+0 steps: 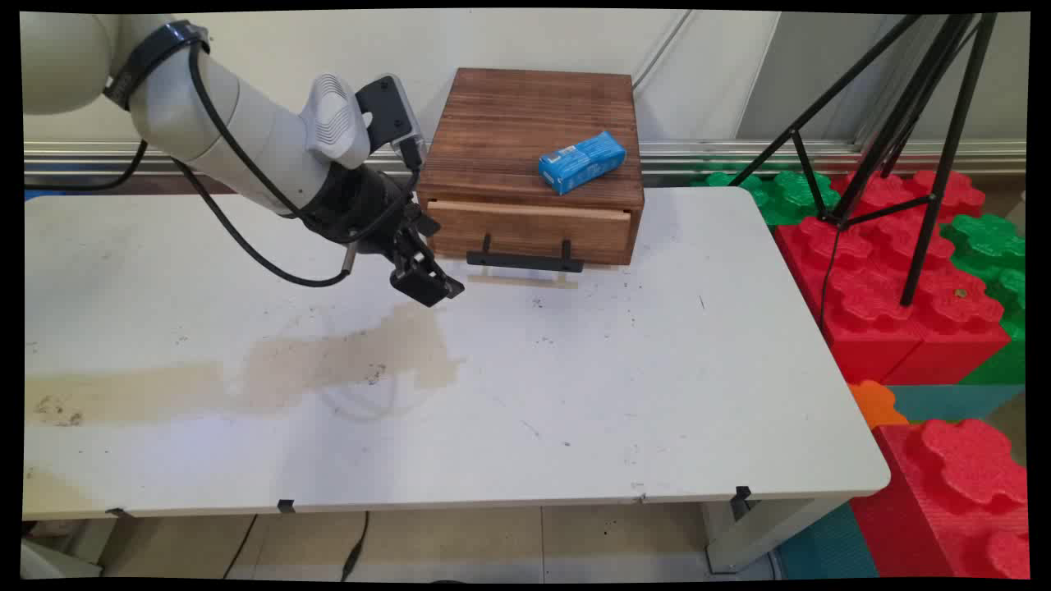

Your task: Open the drawer

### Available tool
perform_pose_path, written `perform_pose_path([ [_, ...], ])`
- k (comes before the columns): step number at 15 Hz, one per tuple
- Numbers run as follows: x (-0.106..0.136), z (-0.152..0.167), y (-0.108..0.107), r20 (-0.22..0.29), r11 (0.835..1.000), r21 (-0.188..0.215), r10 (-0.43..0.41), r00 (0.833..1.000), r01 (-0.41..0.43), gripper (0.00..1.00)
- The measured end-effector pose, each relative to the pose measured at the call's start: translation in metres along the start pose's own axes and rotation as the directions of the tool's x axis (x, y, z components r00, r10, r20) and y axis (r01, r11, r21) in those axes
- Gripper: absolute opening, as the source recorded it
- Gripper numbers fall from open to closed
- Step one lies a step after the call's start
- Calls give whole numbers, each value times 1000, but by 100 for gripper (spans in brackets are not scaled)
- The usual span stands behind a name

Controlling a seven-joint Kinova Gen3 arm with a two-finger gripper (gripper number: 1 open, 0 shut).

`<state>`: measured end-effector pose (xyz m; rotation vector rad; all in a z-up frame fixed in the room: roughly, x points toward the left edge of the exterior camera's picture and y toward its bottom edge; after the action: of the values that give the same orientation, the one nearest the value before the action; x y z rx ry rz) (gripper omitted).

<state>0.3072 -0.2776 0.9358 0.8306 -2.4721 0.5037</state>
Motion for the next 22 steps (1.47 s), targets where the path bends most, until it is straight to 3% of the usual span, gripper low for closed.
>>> perform_pose_path([
  [6,7,-1,-3,10,1000,2,30,999,-30,100],
  [12,30,8,-8,25,999,12,51,998,-51,100],
  [22,78,67,-26,52,997,20,71,996,-72,100],
])
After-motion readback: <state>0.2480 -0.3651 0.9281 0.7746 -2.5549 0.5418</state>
